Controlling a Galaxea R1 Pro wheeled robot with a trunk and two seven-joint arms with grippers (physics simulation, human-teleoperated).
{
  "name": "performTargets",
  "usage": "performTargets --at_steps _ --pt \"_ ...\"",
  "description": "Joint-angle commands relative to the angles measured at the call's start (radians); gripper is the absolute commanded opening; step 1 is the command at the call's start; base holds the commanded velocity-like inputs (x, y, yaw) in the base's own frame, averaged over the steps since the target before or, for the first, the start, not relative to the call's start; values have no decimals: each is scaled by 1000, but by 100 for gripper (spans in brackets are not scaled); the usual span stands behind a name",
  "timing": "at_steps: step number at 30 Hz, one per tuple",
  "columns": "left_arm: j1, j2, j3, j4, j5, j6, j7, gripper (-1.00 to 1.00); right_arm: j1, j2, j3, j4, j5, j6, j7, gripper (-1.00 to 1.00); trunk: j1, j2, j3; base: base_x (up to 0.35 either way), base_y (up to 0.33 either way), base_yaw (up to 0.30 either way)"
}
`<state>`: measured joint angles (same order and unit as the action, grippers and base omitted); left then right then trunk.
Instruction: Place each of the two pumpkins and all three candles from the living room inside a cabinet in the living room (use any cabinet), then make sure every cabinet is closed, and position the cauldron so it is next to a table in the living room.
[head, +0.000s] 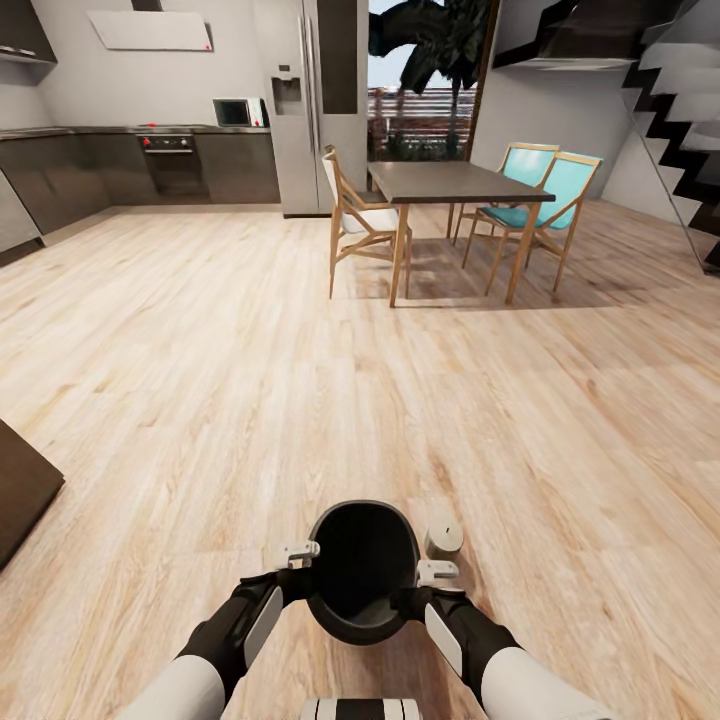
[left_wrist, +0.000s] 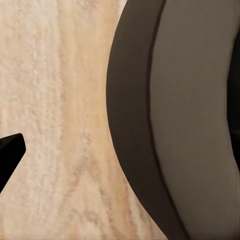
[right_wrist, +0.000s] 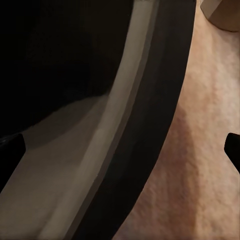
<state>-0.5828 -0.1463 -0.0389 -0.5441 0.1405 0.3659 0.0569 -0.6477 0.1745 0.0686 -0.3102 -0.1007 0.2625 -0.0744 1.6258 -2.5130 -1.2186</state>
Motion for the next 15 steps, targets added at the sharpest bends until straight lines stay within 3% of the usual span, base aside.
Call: performTargets --at_steps 1,10,11,12,15 --pt "0 1 -4 -2 10 5 6 100 0 0 7 -1 -10 5 -8 100 0 0 -1 0 0 0" --pt "0 1 -4 -2 9 5 6 100 0 0 7 -1 -10 6 -9 100 0 0 -1 0 0 0" --pt "0 1 -4 -2 10 5 6 100 0 0 7 -1 -10 6 -9 -100 0 0 -1 0 0 0" --pt "0 1 -4 -2 9 5 6 -100 0 0 7 -1 -10 6 -9 -100 0 0 -1 0 0 0" --pt "0 1 -4 -2 9 4 6 -100 0 0 7 -1 -10 6 -8 -100 0 0 -1 0 0 0"
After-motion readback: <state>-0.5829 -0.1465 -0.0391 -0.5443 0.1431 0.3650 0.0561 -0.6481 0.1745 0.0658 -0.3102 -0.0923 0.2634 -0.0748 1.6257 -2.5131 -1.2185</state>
